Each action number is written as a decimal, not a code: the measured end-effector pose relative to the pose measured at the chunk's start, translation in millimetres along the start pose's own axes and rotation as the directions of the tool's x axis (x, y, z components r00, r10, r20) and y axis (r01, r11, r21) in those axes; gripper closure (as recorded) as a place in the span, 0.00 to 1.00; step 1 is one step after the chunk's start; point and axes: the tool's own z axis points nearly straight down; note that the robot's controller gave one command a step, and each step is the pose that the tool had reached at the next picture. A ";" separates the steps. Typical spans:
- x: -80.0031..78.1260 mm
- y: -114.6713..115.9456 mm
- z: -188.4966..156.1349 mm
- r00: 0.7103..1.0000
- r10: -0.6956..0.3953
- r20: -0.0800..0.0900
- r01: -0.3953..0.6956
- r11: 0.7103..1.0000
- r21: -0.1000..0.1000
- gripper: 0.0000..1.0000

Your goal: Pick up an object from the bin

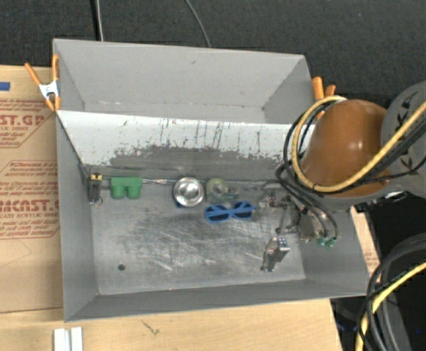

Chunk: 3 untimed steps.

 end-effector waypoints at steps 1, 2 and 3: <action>-67.8 40.7 96.1 1.000 -0.025 0.000 0.025 1.000 -0.003 0.00; -90.1 21.4 108.3 0.995 -0.099 0.011 0.099 0.995 -0.009 0.00; -89.9 18.8 109.0 0.995 -0.096 0.011 0.096 0.995 -0.004 1.00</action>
Offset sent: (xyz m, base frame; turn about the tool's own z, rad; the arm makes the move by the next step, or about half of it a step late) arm 0.0668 0.0376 -0.0914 -0.0209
